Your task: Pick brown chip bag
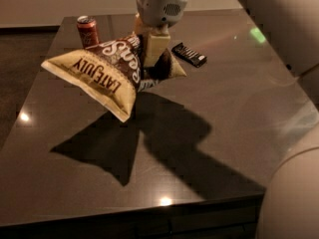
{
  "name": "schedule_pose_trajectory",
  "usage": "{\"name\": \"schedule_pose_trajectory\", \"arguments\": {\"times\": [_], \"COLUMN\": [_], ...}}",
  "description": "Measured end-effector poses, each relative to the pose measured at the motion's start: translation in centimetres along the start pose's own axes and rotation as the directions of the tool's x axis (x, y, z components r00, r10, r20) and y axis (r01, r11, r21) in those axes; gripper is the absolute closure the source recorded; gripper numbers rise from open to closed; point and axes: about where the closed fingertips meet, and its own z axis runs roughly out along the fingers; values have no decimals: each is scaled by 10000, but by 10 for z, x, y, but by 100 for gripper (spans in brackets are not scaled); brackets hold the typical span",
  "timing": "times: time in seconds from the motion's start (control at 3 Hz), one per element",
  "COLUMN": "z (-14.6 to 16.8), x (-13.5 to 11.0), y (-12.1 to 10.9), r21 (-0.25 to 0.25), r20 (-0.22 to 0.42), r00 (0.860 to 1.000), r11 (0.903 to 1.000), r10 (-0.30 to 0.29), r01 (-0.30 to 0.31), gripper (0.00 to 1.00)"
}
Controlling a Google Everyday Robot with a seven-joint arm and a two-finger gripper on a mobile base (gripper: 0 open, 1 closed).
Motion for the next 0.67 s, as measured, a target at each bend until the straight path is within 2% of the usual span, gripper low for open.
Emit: {"name": "schedule_pose_trajectory", "arguments": {"times": [0.33,0.67], "z": [-36,-59], "x": [-4,-9], "y": [-7,-3], "r21": [657,1054], "r20": [637,1126], "r00": [9980,9936], "r11": [9978,9944], "r10": [53,-11], "r01": [-95,-109], "gripper": [100,100]}}
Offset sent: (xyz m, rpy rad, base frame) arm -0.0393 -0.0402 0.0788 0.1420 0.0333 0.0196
